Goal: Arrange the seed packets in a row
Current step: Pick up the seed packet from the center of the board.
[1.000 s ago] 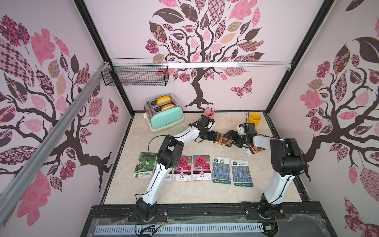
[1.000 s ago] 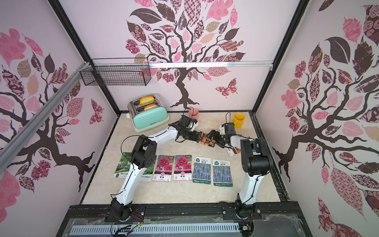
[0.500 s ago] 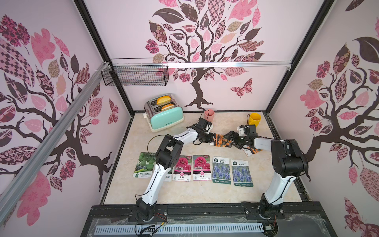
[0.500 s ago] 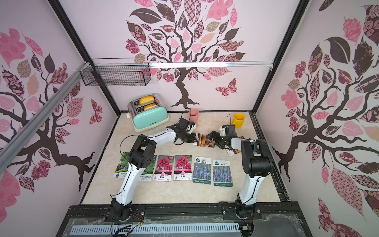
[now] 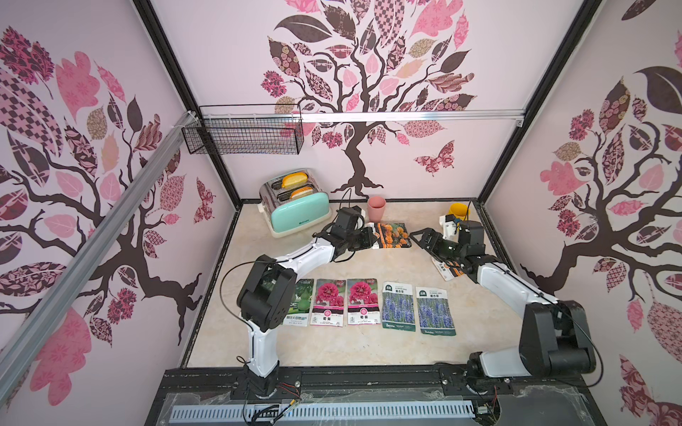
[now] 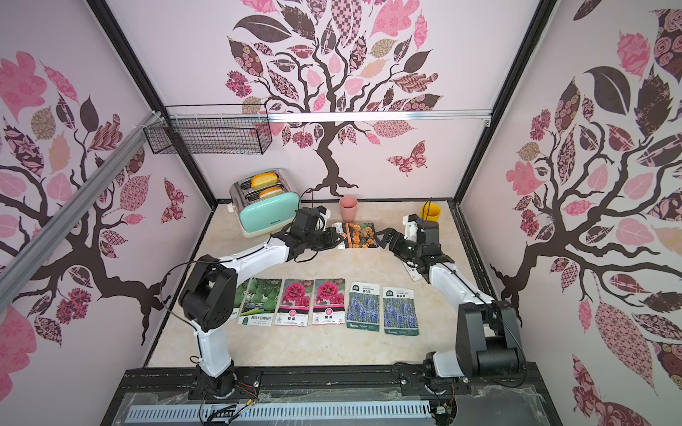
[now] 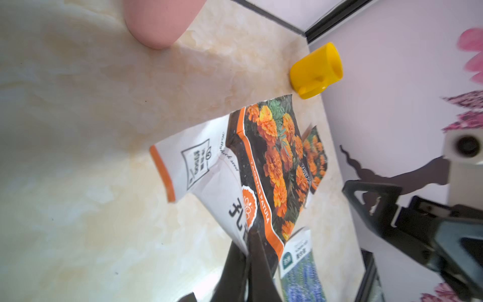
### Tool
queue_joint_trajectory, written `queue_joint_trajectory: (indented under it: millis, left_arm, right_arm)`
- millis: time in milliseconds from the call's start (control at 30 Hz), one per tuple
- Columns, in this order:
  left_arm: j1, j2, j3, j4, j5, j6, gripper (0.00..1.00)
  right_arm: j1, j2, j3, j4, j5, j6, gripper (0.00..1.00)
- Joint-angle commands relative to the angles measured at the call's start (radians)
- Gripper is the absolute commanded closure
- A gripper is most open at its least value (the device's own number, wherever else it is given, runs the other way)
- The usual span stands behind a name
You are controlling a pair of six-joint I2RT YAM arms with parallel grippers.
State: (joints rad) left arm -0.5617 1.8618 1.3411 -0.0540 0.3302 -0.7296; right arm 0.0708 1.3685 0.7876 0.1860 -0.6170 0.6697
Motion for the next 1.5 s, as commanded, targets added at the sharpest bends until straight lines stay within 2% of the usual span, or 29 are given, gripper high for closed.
queue_joint_trajectory:
  millis: [0,100,300,467,567,600,633,767,833,900,933,1000,1033,1167,1267,1367,1467]
  left_arm:
    - [-0.010,-0.052,-0.103,0.162,-0.032,-0.202,1.00]
    - [-0.035,-0.106,-0.143,0.189,-0.052,-0.255,1.00]
    - [-0.088,-0.161,-0.161,0.194,-0.040,-0.274,1.00]
    - [-0.122,-0.219,-0.216,0.206,-0.043,-0.287,1.00]
    - [-0.140,-0.250,-0.245,0.206,-0.046,-0.291,1.00]
    - [-0.145,-0.256,-0.252,0.206,-0.046,-0.289,1.00]
    - [-0.148,-0.261,-0.259,0.205,-0.045,-0.289,1.00]
    - [-0.153,-0.286,-0.285,0.207,-0.045,-0.287,1.00]
    - [-0.158,-0.299,-0.295,0.205,-0.045,-0.274,1.00]
    - [-0.159,-0.309,-0.300,0.184,-0.036,-0.253,1.00]
    - [-0.158,-0.318,-0.300,0.170,-0.030,-0.229,0.91]
    - [-0.151,-0.353,-0.282,0.077,-0.026,-0.145,0.61]
    - [-0.144,-0.382,-0.268,0.007,-0.032,-0.081,0.50]
    - [-0.082,-0.494,-0.217,-0.253,-0.130,0.191,0.23]
    - [-0.006,-0.519,-0.197,-0.294,-0.094,0.354,0.16]
    - [0.026,-0.498,-0.154,-0.321,-0.041,0.527,0.11]
    - [0.041,-0.447,-0.137,-0.296,0.128,0.686,0.09]
  right_arm:
    - [0.017,-0.046,-0.071,0.120,-0.062,0.110,0.00]
    - [0.044,-0.076,-0.110,0.194,-0.083,0.158,0.01]
    - [0.126,-0.080,-0.140,0.309,-0.083,0.209,0.05]
    - [0.132,-0.057,-0.165,0.392,-0.066,0.238,0.17]
    - [0.135,-0.050,-0.185,0.478,-0.044,0.258,0.32]
    - [0.139,-0.053,-0.192,0.509,-0.030,0.259,0.49]
    - [0.143,-0.059,-0.200,0.529,-0.012,0.261,0.60]
    - [0.176,-0.085,-0.218,0.553,0.051,0.225,0.89]
    - [0.191,-0.100,-0.222,0.554,0.071,0.201,1.00]
    - [0.193,-0.113,-0.217,0.534,0.074,0.183,1.00]
    - [0.193,-0.124,-0.209,0.496,0.076,0.163,1.00]
    - [0.193,-0.155,-0.184,0.383,0.078,0.082,1.00]
    - [0.193,-0.178,-0.171,0.310,0.085,0.029,1.00]
    - [0.193,-0.223,-0.105,0.057,0.048,-0.198,1.00]
    - [0.193,-0.231,-0.041,-0.104,-0.028,-0.349,1.00]
    - [0.193,-0.262,-0.010,-0.181,-0.059,-0.425,1.00]
    - [0.193,-0.294,0.004,-0.205,-0.097,-0.454,1.00]
